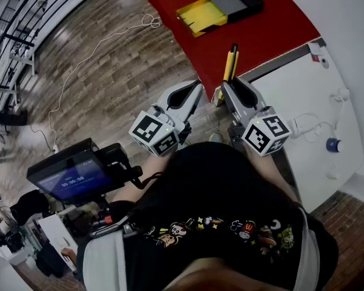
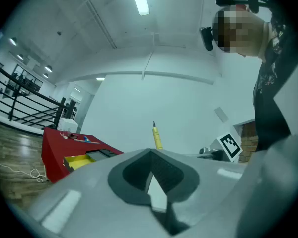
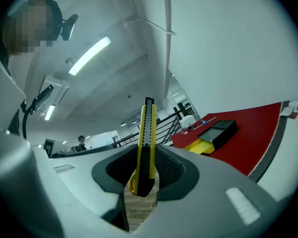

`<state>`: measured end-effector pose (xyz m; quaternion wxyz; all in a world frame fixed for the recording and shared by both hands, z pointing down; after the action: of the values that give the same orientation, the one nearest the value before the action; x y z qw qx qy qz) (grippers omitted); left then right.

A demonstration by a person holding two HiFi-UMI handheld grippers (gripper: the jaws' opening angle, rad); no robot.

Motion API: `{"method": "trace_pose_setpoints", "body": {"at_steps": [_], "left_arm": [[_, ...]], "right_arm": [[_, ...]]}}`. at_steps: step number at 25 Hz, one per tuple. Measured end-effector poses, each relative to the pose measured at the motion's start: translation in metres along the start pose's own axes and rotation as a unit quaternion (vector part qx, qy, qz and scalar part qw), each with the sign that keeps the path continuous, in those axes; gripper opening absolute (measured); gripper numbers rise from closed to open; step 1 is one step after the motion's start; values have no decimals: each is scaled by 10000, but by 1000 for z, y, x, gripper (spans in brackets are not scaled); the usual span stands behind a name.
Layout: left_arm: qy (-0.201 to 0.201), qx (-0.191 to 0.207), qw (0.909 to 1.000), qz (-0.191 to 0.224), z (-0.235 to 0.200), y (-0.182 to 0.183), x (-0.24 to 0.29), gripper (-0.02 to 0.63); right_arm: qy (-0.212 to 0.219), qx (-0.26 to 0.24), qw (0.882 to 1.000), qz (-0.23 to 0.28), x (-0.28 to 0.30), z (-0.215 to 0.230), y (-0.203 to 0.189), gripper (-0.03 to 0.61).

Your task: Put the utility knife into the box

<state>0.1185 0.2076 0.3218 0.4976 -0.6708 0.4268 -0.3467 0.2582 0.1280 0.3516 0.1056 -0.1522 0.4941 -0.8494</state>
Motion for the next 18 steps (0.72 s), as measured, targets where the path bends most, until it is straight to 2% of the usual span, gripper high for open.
{"method": "trace_pose_setpoints", "body": {"at_steps": [8, 12, 18], "left_arm": [[-69, -71, 9999, -19, -2, 3, 7, 2], [-101, -192, 9997, -57, 0, 0, 14, 2], [-66, -243, 9995, -184, -5, -23, 52, 2]], "right_arm": [[-129, -42, 9999, 25, -7, 6, 8, 138], [-22, -78, 10000, 40, -10, 8, 9, 140], [11, 75, 10000, -4, -4, 55, 1, 140]]}}
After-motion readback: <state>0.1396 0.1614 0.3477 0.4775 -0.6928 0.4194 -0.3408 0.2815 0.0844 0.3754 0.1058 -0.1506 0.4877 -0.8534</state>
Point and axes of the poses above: the fingertips, and each gripper's own axes: x forward along the fingers, z to its right, y out of its top, the point moved 6 cm from there along -x, backward along the fingers, and after that the axes turned 4 degrees about -z, right-handed, at the moved point
